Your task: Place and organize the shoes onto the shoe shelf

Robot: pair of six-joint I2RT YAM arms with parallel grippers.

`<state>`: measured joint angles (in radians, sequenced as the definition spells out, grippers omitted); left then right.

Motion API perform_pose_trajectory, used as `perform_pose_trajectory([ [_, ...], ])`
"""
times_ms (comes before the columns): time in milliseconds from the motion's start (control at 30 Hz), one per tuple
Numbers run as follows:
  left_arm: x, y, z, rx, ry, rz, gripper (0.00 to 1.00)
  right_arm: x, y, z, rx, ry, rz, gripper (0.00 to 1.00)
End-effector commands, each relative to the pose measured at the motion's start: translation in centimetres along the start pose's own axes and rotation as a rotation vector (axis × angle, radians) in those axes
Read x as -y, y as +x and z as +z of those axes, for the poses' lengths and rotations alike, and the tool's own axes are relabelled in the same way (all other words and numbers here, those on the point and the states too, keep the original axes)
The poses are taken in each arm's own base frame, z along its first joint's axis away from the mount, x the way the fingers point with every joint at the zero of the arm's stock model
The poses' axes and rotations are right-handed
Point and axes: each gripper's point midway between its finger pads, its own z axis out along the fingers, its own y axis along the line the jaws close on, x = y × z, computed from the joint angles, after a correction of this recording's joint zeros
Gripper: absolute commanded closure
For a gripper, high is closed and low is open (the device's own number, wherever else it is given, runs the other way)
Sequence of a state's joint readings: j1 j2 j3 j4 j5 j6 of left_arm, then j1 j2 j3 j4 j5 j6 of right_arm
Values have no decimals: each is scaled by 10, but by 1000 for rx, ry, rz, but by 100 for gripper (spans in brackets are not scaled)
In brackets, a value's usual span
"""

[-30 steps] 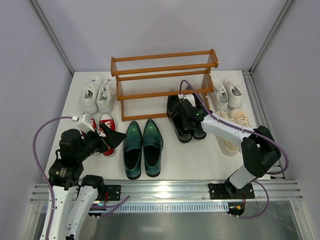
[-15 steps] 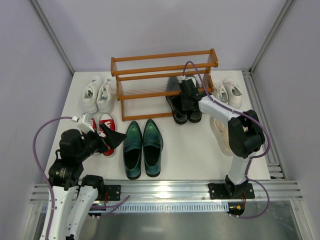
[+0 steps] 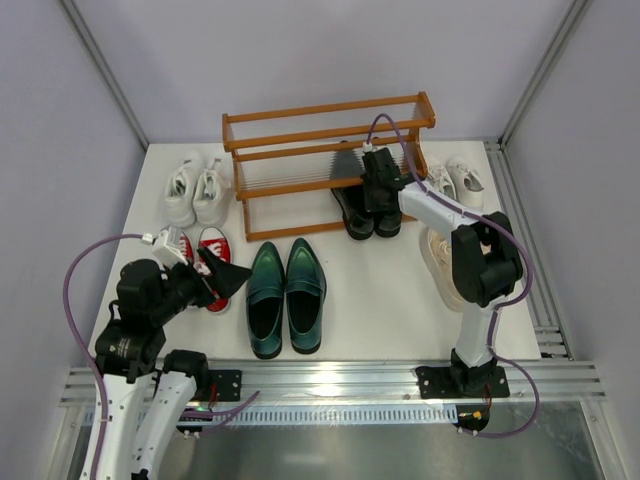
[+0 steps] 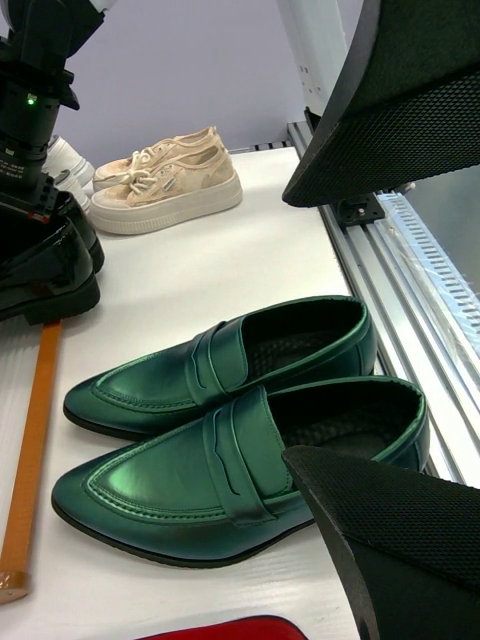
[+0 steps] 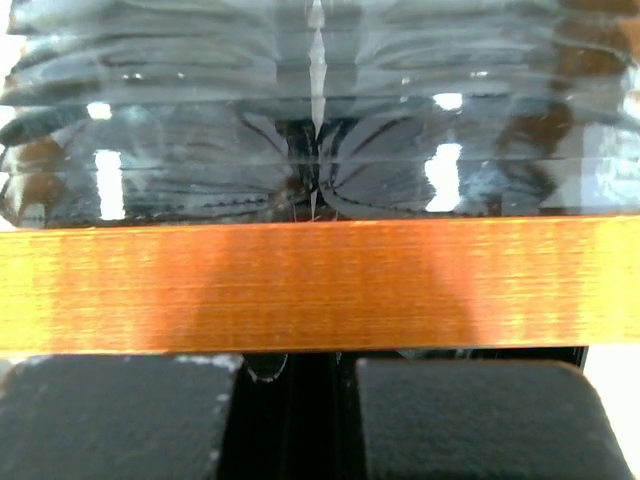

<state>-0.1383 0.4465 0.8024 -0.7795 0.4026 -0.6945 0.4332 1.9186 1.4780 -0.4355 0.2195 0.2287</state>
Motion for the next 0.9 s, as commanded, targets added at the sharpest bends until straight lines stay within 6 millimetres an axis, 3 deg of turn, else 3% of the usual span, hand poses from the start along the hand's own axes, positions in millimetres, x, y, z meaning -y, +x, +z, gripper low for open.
perform_pose_trajectory([
  [0, 11, -8, -9, 35, 26, 39, 0, -12, -101, -32, 305, -78, 42, 96],
  [267, 12, -7, -10, 32, 32, 34, 0, -11, -109, -26, 307, -58, 36, 96],
  [300, 12, -7, -11, 32, 28, 34, 0, -10, -107, -24, 288, -48, 34, 91],
  [367, 13, -8, -13, 37, 32, 38, 0, -9, -106, -25, 280, -43, 42, 55],
  [500, 12, -7, -13, 40, 30, 35, 0, -3, -95, -37, 286, -31, 63, 28],
  [533, 12, -8, -13, 43, 31, 36, 0, -3, -99, -49, 311, -37, 65, 27],
  [600, 12, -6, -13, 38, 31, 31, 0, 2, -92, -53, 308, -23, 72, 21],
  [733, 12, -7, -11, 35, 35, 28, 0, 7, -82, -69, 294, 5, 88, 20],
  [833, 12, -7, -11, 39, 32, 30, 0, 5, -69, -90, 306, 12, 95, 19],
  [867, 11, -7, -12, 41, 27, 33, 0, -2, -61, -107, 323, -7, 87, 19],
])
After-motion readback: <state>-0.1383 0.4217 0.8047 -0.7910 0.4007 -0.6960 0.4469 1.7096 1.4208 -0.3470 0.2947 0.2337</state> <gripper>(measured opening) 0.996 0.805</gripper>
